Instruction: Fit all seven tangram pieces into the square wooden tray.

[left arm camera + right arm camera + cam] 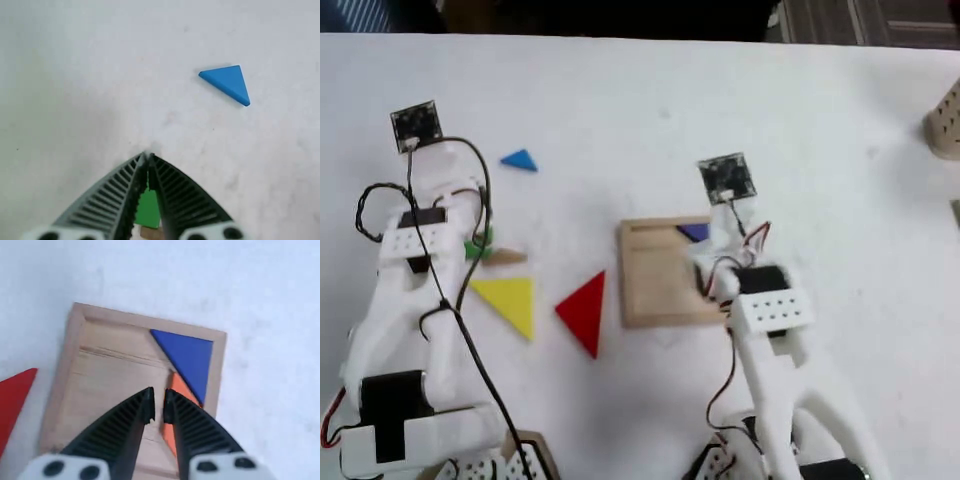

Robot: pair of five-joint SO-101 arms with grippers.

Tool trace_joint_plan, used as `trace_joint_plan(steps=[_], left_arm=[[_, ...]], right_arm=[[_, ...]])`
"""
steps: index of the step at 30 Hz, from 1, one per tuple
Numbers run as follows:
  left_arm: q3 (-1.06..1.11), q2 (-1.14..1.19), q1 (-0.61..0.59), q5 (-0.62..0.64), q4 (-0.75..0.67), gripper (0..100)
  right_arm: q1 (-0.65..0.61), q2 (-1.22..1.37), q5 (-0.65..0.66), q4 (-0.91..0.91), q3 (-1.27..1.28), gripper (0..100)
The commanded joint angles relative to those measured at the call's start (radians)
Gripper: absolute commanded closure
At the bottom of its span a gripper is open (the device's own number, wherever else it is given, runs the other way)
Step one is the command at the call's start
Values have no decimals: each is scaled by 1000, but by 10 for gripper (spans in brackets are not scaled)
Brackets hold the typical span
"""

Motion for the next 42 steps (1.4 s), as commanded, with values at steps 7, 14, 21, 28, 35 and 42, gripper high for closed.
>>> trace_joint_plan(steps=[7,14,21,28,35,42], left_arm=[[-23,-10,22,-6,-23,976],[-44,-8,18,0,-66,972],[-107,73,38,2,-104,972],[-489,346,42,112,87,972],[-801,587,120,129,193,832],[-1071,783,142,129,235,790]], right_arm=[[-225,119,-21,-116,-71,953],[-182,222,15,-127,-68,953],[-182,222,18,-122,-68,954],[-182,226,18,-122,-66,954],[-182,231,18,-122,-64,954],[-182,231,18,-122,-64,954]])
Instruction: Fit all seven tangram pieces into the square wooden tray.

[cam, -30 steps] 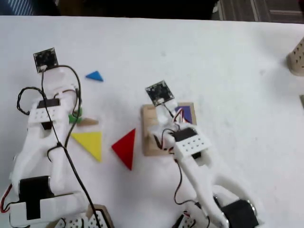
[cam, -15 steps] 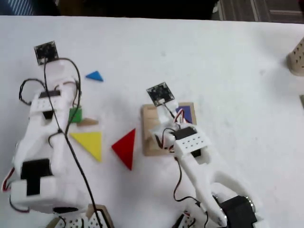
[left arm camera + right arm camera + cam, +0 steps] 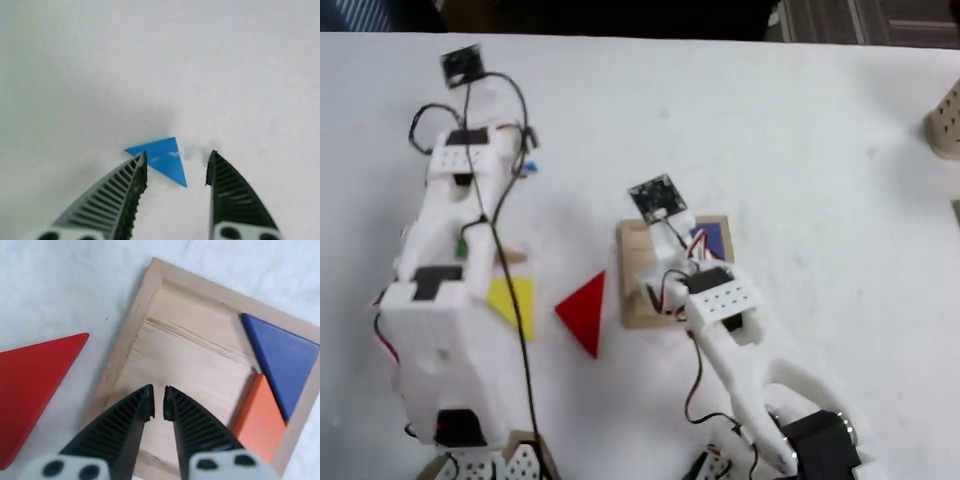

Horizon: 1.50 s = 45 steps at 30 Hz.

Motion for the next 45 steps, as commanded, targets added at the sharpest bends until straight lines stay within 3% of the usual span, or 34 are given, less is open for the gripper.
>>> trace_joint_plan(steps=[1,10,18,21,27,35,45], left_arm=[[-236,96,13,8,46,790],[-775,470,1,5,255,790],[-1306,730,-12,0,703,790],[-1493,791,-8,-64,882,790],[-1479,768,-13,-130,1020,789],[-1436,742,-41,-130,1030,790],[-872,417,-27,-126,1014,790]], right_arm=[[12,-2,14,-18,-64,954],[8,-2,14,-18,-64,954],[10,-2,14,-18,-64,954],[10,-2,15,-22,-64,954],[12,-4,15,-24,-68,954],[12,-5,15,-24,-69,954],[12,-2,15,-25,-69,954]])
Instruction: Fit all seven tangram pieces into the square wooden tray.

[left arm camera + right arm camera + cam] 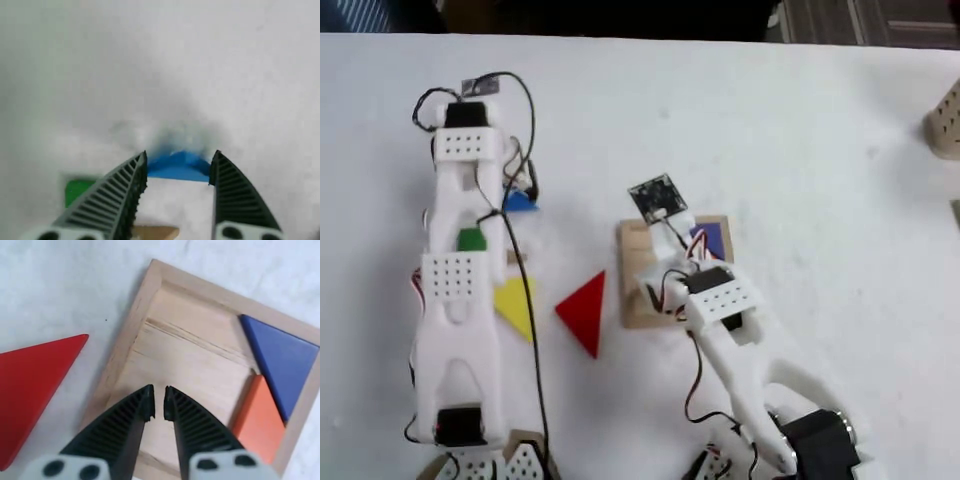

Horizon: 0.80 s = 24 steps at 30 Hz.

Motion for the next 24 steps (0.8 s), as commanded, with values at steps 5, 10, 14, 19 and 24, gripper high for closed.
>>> trace_joint_plan(steps=[5,10,14,19,24], left_arm=[[321,-232,-1,-11,-61,790],[322,-237,-2,-9,-61,790],[322,-239,-2,-12,-61,790],[322,-243,-5,-15,-58,790],[333,-289,-25,-15,-41,795]], right_arm=[[10,-2,14,-22,-69,954],[10,-2,14,-22,-69,954],[10,-2,14,-22,-69,954],[10,-4,14,-22,-69,954],[10,-5,14,-22,-69,954]])
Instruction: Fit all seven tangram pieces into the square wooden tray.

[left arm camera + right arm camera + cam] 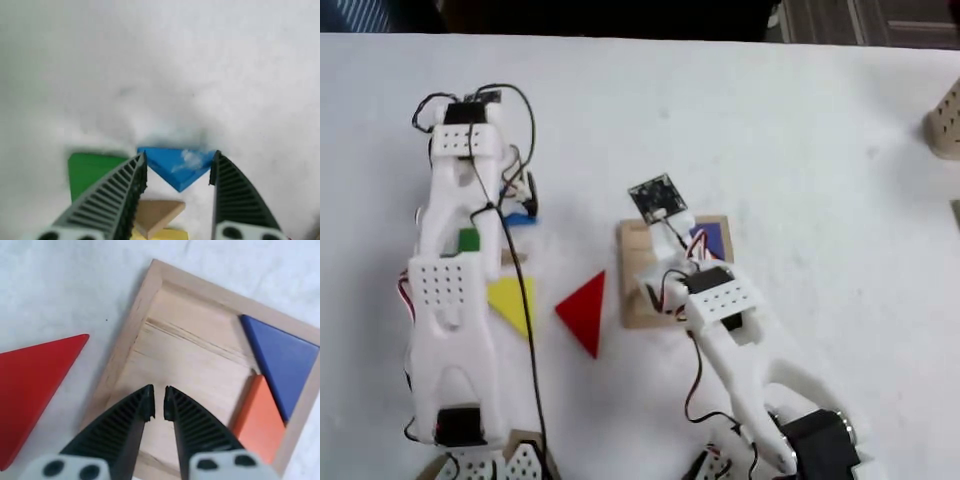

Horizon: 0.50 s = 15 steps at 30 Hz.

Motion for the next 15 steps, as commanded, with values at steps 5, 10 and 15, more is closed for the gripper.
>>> trace_joint_plan(steps=[5,10,15], left_arm=[[2,-107,-28,-51,41,812],[77,-150,-24,-71,51,809],[319,-372,-28,-109,12,807]], right_arm=[[12,-7,14,-22,-69,954],[12,-8,14,-22,-69,954],[10,-5,14,-22,-69,953]])
